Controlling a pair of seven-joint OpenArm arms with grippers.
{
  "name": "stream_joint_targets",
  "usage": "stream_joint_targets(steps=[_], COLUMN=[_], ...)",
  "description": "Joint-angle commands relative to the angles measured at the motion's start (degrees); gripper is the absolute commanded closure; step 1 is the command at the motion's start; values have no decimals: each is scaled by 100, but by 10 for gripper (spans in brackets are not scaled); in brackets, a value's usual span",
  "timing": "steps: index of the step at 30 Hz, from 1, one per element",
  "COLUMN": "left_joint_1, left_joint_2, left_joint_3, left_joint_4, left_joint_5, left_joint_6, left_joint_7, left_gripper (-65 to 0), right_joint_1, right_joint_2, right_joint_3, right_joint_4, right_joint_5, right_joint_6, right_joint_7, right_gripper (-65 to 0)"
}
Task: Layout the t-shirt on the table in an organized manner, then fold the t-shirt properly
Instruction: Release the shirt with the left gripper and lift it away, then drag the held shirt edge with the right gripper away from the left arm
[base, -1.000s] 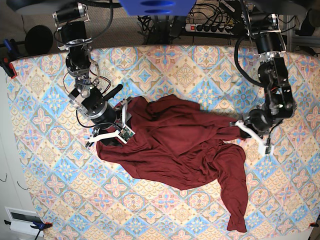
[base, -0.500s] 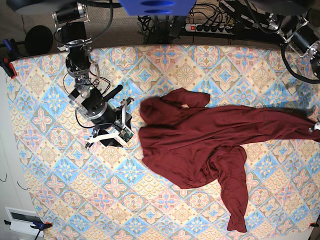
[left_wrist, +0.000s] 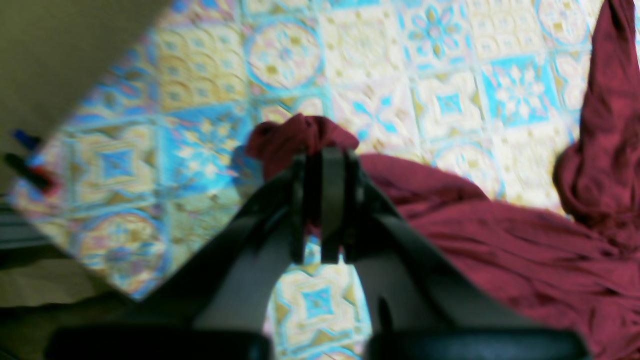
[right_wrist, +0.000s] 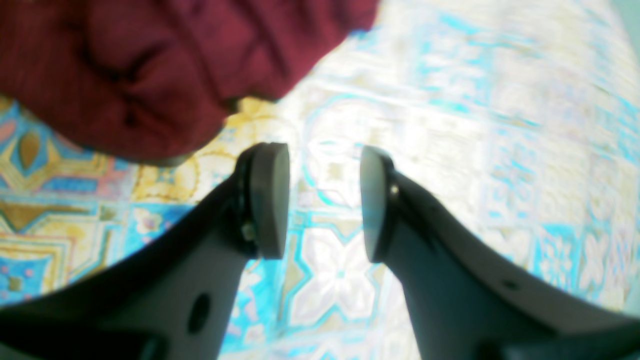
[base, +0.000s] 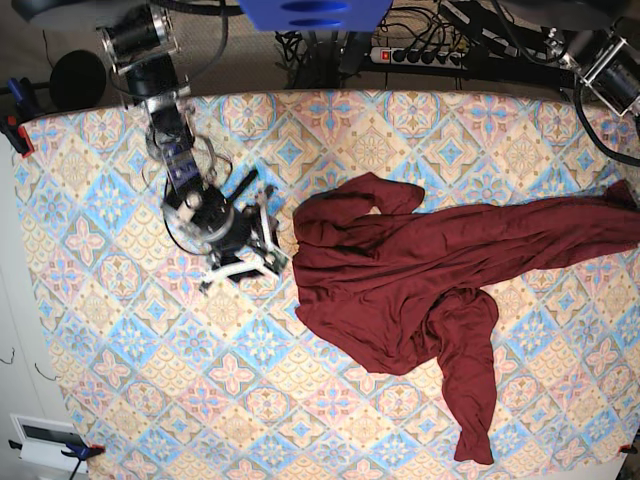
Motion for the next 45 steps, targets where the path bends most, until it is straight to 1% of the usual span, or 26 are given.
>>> stream_joint_targets(steps=[1, 4, 6, 8, 9, 11, 15, 19, 22, 25, 26, 28, 34, 37, 40, 42, 45], left_joint_1=[-74, -74, -74, -30, -21, -12, 5, 199, 260, 427, 445, 454, 629, 656, 735, 744, 761], left_joint_2=[-191, -174, -165, -42, 11, 108, 354, 468, 670, 741, 820, 899, 925, 925, 916, 916, 925], left_joint_3=[-33, -15, -6, -6, -6, -6, -6, -6, -6, -6, -6, -6, -6, -6, -6, -6, -6], left_joint_4=[20, -32, -32, 3, 38, 143, 495, 812, 1110, 1348, 1383, 1401, 1401, 1401, 1401, 1401, 1401], left_joint_5=[-31, -58, -93, -101, -101, -110, -286, -488, -567, -576, -576, -576, -620, -840, -901, -901, -901], left_joint_6=[-14, -14, -32, -50, -50, -58, -58, -58, -58, -58, -58, -58, -58, -58, -58, -58, -58], left_joint_7=[-121, -138, -138, -138, -138, -138, -138, -138, -130, -130, -130, -130, -130, -130, -130, -130, -130], left_gripper=[-94, -270, -385, -461, -469, -469, -469, -469, -469, -469, -469, -469, -469, -469, -469, -469, -469], right_joint_1=[453, 937, 1095, 1420, 1614, 1878, 2335, 2642, 2695, 2695, 2695, 2695, 2809, 2941, 3029, 3029, 3029], right_joint_2=[-3, -21, -21, -29, -29, -29, -38, -390, -654, -882, -970, -1067, -1120, -1120, -1120, -1120, -1137], right_joint_3=[-12, -65, -29, -12, -12, -12, -12, -12, -3, -3, -3, -3, -3, -3, 85, 270, 516], right_joint_4=[-25, -500, -887, -1265, -1467, -1792, -2346, -2891, -3418, -3761, -3876, -4087, -4702, -4948, -5124, -5194, -5273], right_joint_5=[47, 100, 451, 961, 1260, 1673, 2271, 2570, 2579, 2579, 2570, 2561, 2561, 2561, 2561, 2561, 2561], right_joint_6=[-97, -88, -88, -88, -88, -88, -88, -88, -88, -88, -88, -88, -115, -132, -361, -423, -440], right_joint_7=[159, 159, 176, 185, 185, 194, 194, 194, 203, 212, 220, 387, 792, 1047, 1196, 1231, 1231], right_gripper=[-226, -226, -226, -226, -226, -226, -226, -226, -226, -226, -226, -226, -226, -226, -227, -229, -276])
